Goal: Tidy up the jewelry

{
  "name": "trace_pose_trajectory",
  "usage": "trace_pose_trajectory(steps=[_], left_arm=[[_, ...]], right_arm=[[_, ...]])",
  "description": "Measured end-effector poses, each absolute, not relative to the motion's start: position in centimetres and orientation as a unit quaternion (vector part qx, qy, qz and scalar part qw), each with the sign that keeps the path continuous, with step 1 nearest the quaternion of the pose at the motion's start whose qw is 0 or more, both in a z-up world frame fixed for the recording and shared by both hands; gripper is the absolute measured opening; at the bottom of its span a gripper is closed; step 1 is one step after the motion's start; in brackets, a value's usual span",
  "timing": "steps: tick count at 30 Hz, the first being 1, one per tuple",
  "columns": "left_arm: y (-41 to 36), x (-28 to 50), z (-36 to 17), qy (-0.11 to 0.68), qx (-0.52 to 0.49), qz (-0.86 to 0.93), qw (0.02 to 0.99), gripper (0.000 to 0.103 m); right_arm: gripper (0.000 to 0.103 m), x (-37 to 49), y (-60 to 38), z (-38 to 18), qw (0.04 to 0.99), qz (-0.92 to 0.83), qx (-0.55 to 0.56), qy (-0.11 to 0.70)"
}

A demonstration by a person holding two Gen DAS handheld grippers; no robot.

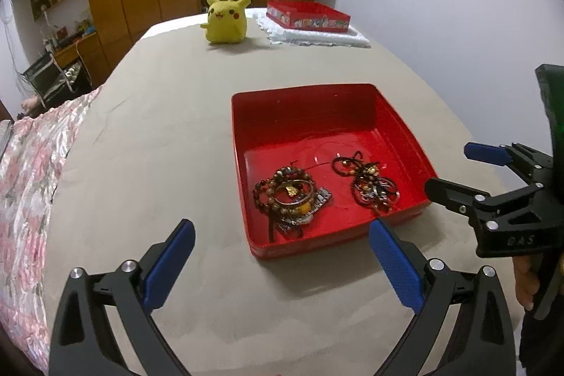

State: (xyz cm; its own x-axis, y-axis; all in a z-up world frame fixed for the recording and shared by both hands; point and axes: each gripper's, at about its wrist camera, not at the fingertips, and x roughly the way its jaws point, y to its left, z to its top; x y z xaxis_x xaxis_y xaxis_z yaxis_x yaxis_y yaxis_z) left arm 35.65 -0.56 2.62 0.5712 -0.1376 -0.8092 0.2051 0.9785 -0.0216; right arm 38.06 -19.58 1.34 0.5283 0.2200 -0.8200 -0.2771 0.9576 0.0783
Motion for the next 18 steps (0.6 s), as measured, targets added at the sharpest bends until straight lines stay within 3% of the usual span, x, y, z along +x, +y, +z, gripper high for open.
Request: trace_pose_trajectory(steps=[18], left_arm=[[-1.4,37.2,1.3,0.462,0.045,-0.091,0.881,0.099]], right_arm=[[0.100,39.1,-20.0,-0.1,0.869,0.134,-0.027,0.475]])
